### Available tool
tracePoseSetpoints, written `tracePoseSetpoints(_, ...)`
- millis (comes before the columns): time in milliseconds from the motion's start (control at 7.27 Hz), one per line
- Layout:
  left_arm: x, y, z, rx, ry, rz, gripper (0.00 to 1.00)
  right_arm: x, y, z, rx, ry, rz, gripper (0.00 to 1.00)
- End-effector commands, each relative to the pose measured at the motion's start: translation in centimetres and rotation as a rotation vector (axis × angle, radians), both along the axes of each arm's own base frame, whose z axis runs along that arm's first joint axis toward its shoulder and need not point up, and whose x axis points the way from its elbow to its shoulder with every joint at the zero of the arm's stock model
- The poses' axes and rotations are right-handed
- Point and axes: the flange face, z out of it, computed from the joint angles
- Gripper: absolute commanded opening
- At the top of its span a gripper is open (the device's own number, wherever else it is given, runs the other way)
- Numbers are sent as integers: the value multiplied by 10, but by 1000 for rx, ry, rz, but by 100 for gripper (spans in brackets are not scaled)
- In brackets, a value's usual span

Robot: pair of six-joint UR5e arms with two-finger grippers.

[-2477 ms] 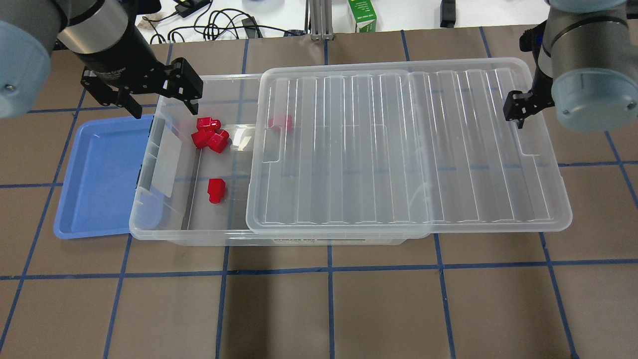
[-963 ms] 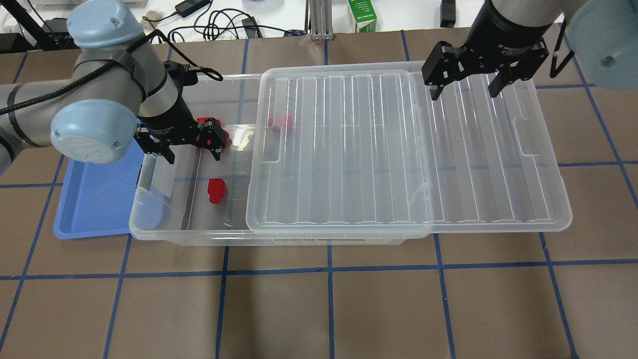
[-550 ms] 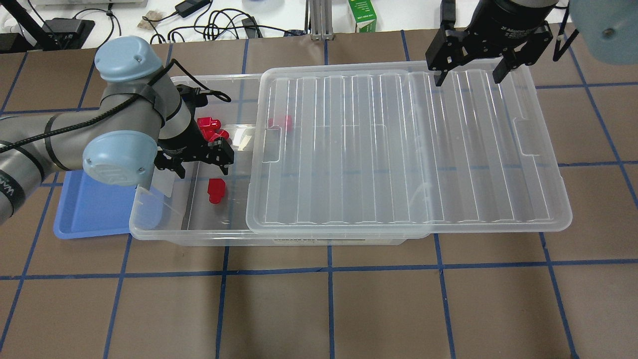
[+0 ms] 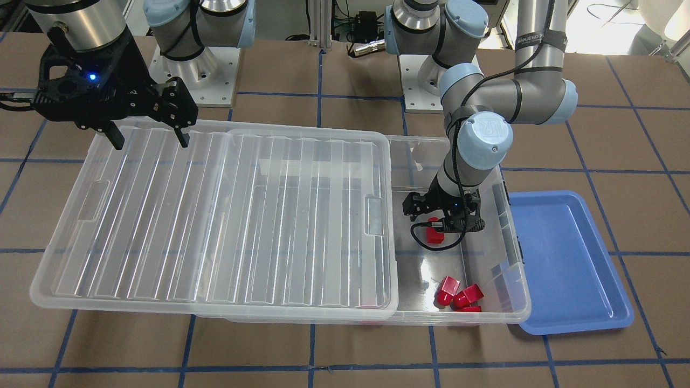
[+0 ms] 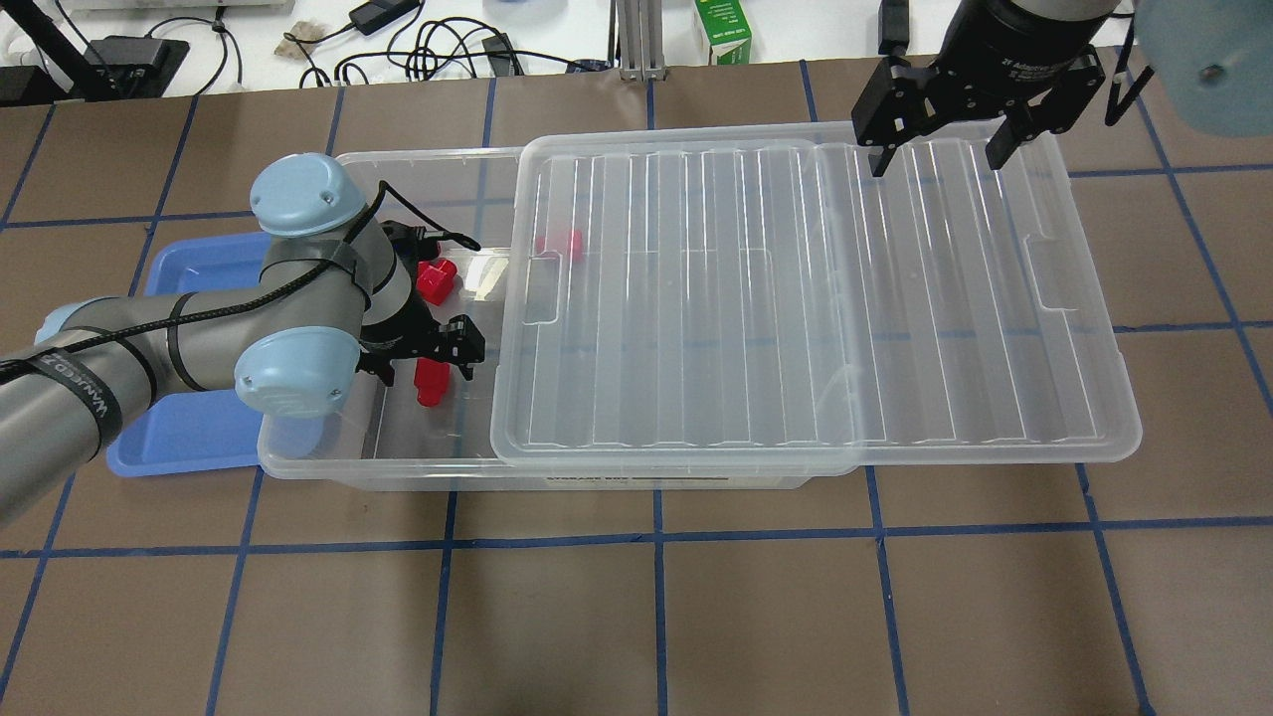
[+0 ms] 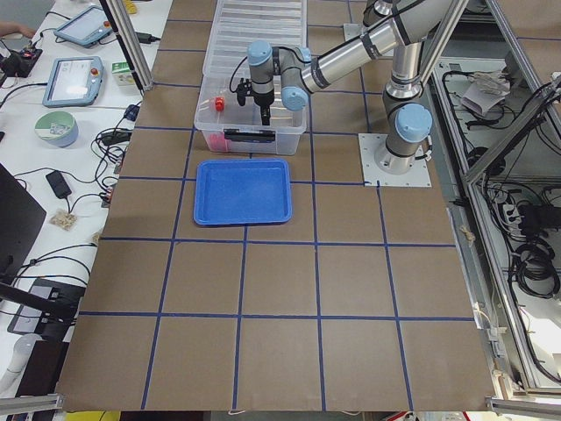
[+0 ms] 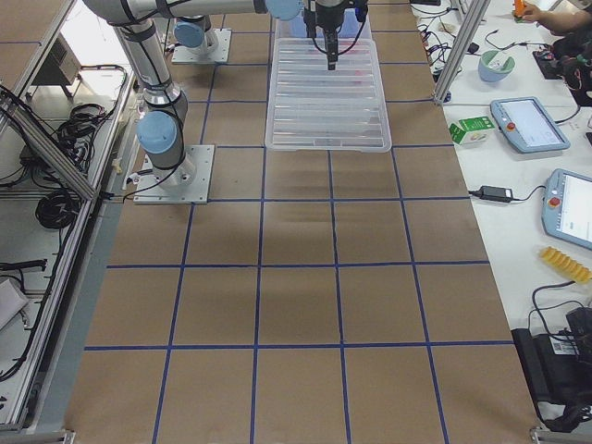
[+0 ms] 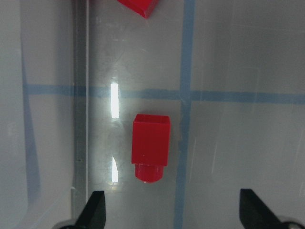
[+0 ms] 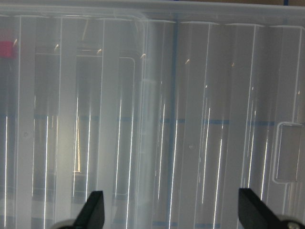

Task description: Place red block in blue tray from box

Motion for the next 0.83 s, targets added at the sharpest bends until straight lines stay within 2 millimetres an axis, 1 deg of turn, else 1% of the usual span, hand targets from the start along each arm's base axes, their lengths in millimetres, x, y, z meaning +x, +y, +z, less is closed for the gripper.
tracePoseSetpoints(0, 1, -8, -15, -43, -6, -11, 100, 0, 1, 0, 0, 1, 1, 100)
tracePoseSetpoints(275, 2, -7, -21, -35, -9, -10, 100, 0, 1, 0, 3, 1, -2, 100)
tracePoseSetpoints(413, 2, -8, -32, -25, -9, -8, 100, 0, 1, -1, 5, 0, -3, 100)
tracePoseSetpoints(550, 2, -12, -35, -47, -9, -11, 100, 0, 1, -2, 9, 1, 1, 100)
tracePoseSetpoints(688, 2, -9, -39, -37, -10, -11, 88, 0, 1, -2, 11, 1, 1, 100)
